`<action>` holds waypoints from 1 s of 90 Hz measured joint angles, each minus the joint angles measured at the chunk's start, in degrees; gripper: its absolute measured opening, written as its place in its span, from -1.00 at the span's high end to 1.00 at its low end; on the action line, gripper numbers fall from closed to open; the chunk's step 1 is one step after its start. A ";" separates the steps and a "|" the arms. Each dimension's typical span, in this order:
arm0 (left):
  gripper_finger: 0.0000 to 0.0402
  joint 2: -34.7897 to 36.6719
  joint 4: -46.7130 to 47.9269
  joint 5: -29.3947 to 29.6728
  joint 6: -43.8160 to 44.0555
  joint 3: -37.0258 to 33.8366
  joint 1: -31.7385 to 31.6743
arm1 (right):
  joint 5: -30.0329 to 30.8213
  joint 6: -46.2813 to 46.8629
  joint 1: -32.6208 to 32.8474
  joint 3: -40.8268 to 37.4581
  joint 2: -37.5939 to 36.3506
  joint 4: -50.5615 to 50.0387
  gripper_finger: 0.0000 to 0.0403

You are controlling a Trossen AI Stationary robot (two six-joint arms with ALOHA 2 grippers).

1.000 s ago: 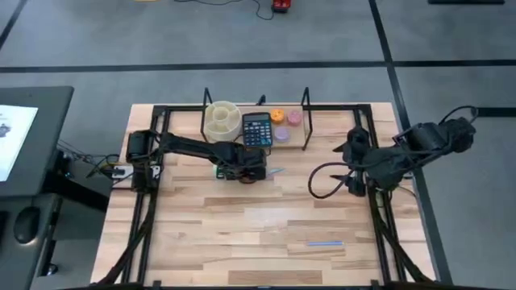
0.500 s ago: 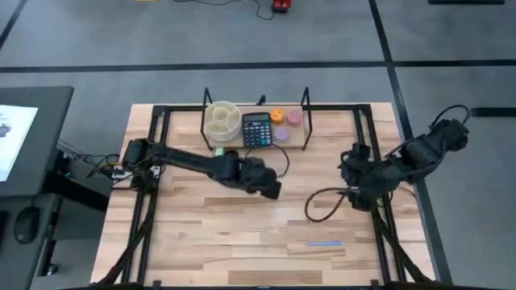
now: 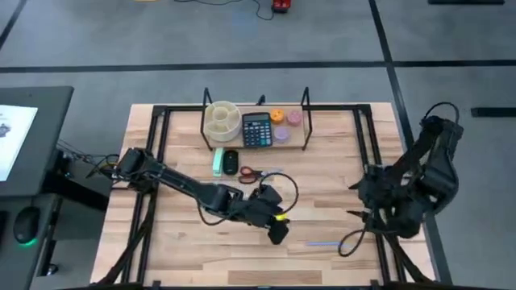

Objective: Stock shelves
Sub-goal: Put the gray pen into the white pen organizer on the shelf

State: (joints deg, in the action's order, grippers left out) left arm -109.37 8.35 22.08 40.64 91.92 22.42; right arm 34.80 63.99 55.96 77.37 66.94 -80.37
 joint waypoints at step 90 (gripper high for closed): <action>-0.19 -40.20 -19.80 -6.78 -30.69 23.20 -0.95 | 5.91 10.11 -4.37 0.10 0.94 8.84 -0.58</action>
State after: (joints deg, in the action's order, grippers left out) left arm -149.58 -11.45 15.31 9.95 115.12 21.47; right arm 40.71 74.11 51.59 77.47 67.88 -71.53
